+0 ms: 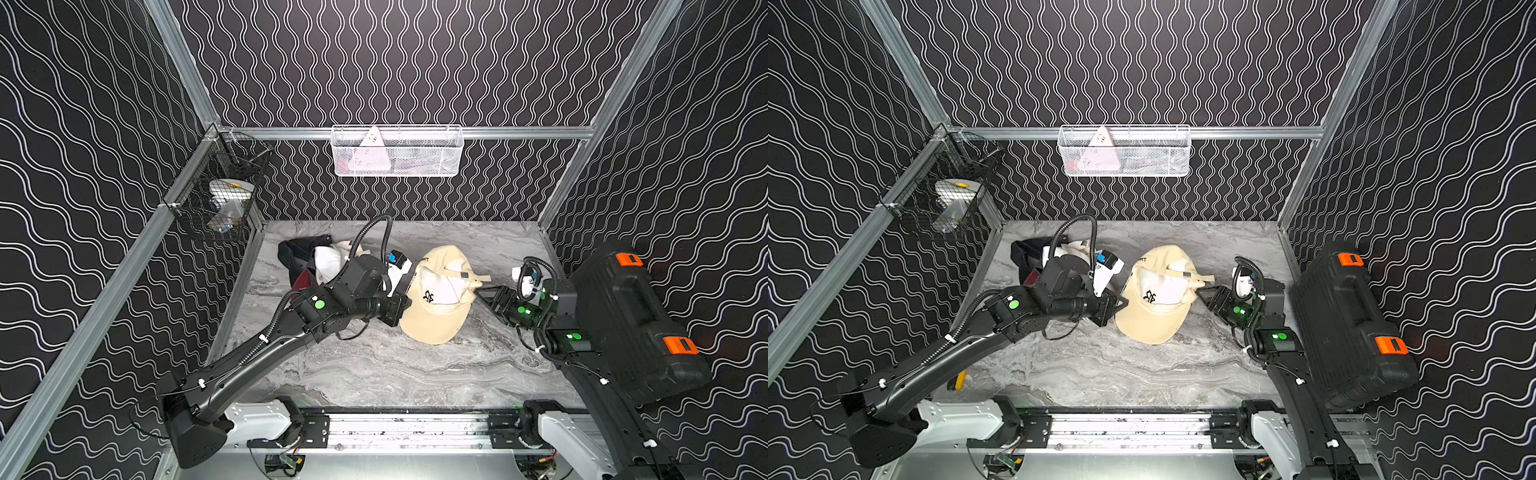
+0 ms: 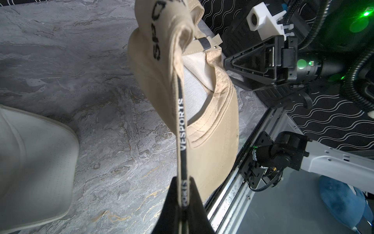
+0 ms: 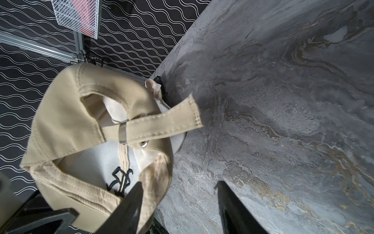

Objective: Open the adjustable buckle of the baseball cap
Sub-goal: Pick up the baseball cap from the center of the board.

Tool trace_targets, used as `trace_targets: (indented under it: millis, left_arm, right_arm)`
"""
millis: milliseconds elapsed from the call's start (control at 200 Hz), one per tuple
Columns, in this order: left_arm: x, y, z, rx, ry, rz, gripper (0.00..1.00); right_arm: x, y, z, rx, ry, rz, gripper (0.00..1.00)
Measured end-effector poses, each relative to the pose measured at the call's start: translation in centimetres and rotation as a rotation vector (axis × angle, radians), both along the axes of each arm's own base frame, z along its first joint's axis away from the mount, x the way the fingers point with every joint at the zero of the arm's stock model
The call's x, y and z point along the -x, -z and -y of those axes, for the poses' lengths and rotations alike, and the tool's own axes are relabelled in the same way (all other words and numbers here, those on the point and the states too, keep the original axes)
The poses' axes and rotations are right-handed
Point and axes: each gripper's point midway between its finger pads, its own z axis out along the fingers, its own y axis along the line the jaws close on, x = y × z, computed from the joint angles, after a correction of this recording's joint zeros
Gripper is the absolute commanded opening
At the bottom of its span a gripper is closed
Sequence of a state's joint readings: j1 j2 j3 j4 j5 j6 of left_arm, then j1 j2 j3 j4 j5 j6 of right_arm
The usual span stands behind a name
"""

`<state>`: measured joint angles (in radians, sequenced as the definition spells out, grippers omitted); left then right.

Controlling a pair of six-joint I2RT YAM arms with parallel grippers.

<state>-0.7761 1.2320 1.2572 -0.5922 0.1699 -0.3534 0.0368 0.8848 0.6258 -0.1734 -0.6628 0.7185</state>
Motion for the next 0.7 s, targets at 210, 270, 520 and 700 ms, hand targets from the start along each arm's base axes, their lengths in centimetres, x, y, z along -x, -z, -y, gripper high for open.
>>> trace_targets:
  millis: [210, 270, 520, 700]
  left_arm:
    - [0.6, -0.3, 0.3, 0.017, 0.012, -0.007, 0.0]
    - [0.7, -0.4, 0.3, 0.019, 0.014, -0.005, 0.0]
    - [1.1, -0.5, 0.4, 0.024, 0.024, -0.006, 0.0]
    - [1.2, -0.5, 0.6, 0.033, 0.032, -0.009, 0.0]
  right_arm:
    - [0.0, -0.1, -0.3, -0.027, -0.012, 0.012, 0.57]
    - [0.0, -0.1, -0.4, -0.031, -0.015, 0.011, 0.57]
    - [-0.4, -0.5, -0.6, -0.053, -0.026, 0.026, 0.51]
    - [-0.4, -0.9, -0.9, -0.072, -0.039, 0.046, 0.39]
